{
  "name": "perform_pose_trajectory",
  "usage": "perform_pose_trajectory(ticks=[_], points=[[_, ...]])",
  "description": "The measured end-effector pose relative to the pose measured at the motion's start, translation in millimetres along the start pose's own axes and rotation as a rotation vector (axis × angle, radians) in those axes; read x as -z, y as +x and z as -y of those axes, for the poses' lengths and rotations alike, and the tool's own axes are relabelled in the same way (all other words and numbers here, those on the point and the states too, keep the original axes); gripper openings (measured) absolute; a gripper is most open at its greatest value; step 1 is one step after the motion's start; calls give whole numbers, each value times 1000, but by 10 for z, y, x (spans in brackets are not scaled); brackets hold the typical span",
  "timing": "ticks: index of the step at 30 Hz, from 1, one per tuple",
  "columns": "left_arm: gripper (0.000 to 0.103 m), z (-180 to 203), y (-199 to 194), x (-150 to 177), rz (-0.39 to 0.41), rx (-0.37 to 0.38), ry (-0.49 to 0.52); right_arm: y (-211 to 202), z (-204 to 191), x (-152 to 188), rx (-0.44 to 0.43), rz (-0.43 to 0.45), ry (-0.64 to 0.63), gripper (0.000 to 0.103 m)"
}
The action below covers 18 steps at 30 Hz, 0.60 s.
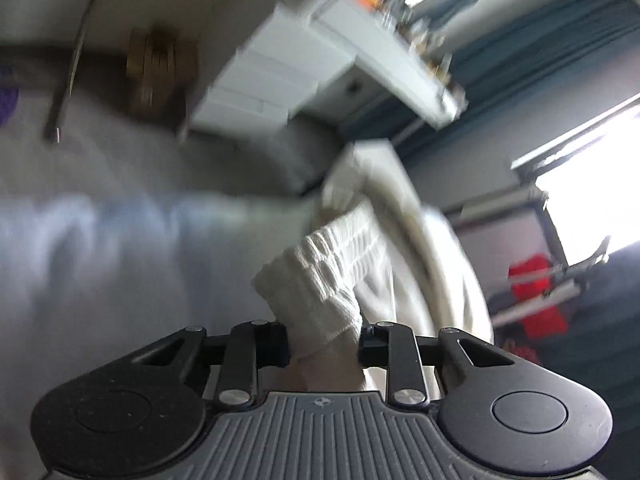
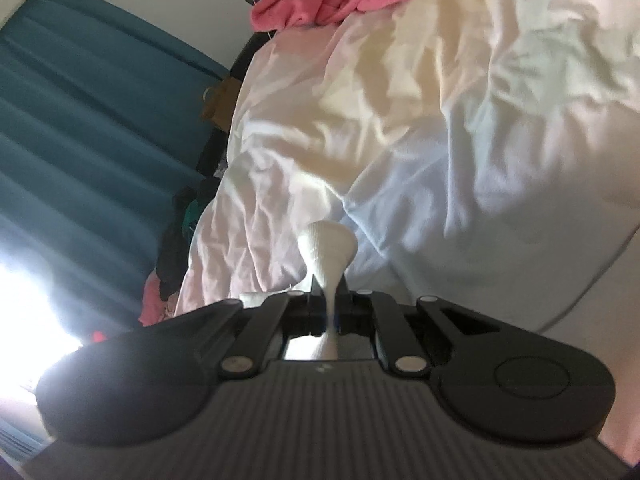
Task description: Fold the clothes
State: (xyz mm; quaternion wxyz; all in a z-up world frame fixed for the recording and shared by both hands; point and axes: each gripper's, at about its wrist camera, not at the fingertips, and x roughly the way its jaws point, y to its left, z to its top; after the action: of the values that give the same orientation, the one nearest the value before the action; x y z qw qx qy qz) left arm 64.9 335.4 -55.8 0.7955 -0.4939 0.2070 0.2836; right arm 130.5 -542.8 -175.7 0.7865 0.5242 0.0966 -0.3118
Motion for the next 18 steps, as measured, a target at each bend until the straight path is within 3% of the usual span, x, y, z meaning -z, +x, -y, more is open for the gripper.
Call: perform_pose_trajectory(ticks=[2,6,11,15,18], points=[[27,-1,-255,-235,11,33,12,-75,-56,-19,10,36,-38,7],[26,-58,-499,-517,-112,38,43,-326,-124,-37,37,105,-35,6],[26,-350,-676,-365,-144,-16,104,-760,-36,-86,155,181,-10,6],[27,-828,-547,-260,-209,-89,83,-951,361,-132,255,142,154,7],[31,-946,-446,-149,-191,-129,249,-1010,672,-143,304,70,269,7]])
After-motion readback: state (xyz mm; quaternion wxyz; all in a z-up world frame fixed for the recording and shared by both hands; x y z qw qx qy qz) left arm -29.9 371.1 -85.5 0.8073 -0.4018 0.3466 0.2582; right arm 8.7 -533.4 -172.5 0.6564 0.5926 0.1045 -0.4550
